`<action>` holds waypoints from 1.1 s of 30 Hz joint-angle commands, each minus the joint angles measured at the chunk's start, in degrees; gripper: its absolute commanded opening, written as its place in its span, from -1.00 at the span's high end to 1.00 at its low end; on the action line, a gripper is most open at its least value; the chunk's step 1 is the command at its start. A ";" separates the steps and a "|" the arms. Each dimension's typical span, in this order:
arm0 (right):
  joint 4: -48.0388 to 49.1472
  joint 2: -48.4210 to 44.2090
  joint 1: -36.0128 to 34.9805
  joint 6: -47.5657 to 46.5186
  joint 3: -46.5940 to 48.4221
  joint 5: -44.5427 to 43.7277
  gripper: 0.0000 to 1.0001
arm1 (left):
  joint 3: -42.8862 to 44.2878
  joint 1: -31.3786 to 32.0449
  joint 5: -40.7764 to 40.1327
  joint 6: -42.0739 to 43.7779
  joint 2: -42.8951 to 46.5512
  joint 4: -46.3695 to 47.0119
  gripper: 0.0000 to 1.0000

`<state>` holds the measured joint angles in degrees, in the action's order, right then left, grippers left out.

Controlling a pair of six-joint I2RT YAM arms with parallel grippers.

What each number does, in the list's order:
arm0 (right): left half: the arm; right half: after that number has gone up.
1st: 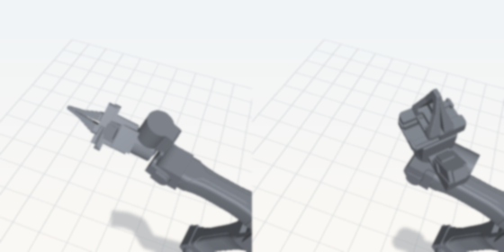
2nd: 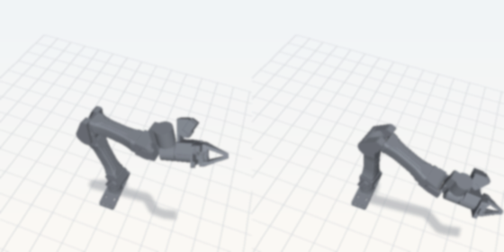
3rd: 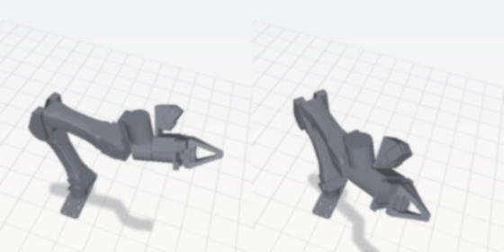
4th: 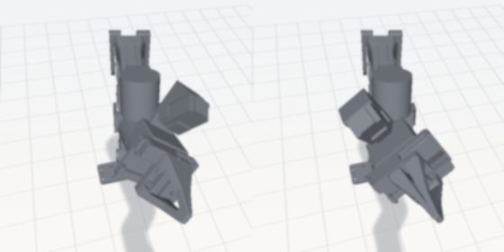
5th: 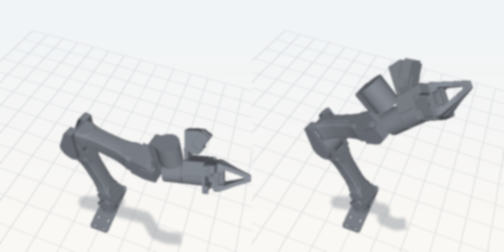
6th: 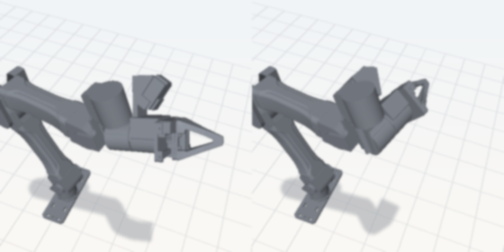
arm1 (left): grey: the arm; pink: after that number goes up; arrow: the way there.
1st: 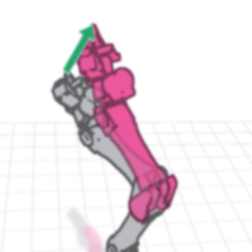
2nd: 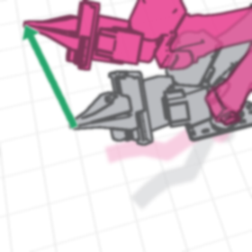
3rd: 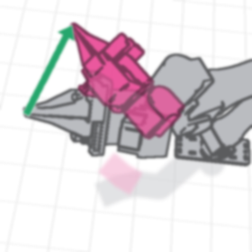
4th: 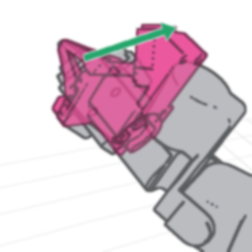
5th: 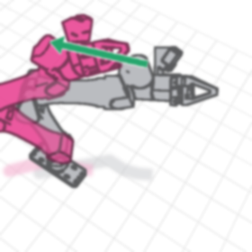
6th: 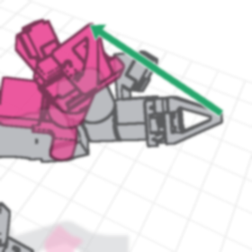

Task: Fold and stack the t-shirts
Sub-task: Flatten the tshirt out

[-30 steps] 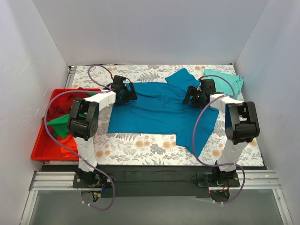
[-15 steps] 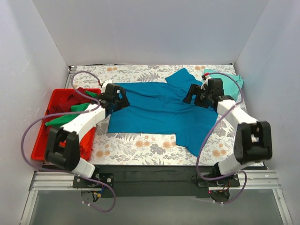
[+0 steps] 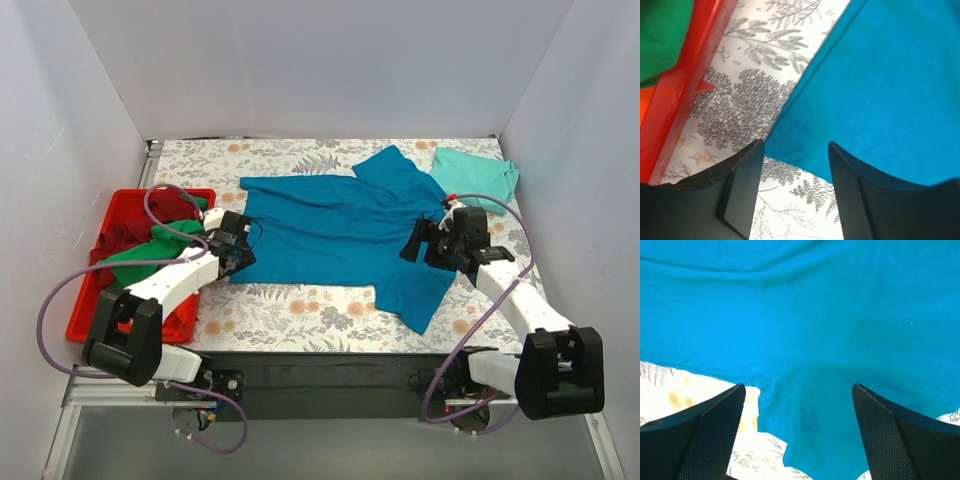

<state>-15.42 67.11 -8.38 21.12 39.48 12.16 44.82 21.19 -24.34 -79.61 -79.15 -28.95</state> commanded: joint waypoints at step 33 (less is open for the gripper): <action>-4.97 -7.17 -0.06 0.58 -1.87 -1.44 -0.89 | -5.62 0.08 -2.56 -6.78 -1.44 2.93 0.81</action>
<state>-19.81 61.43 -8.38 22.26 37.43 11.25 37.98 21.17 -26.20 -86.15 -80.12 -26.61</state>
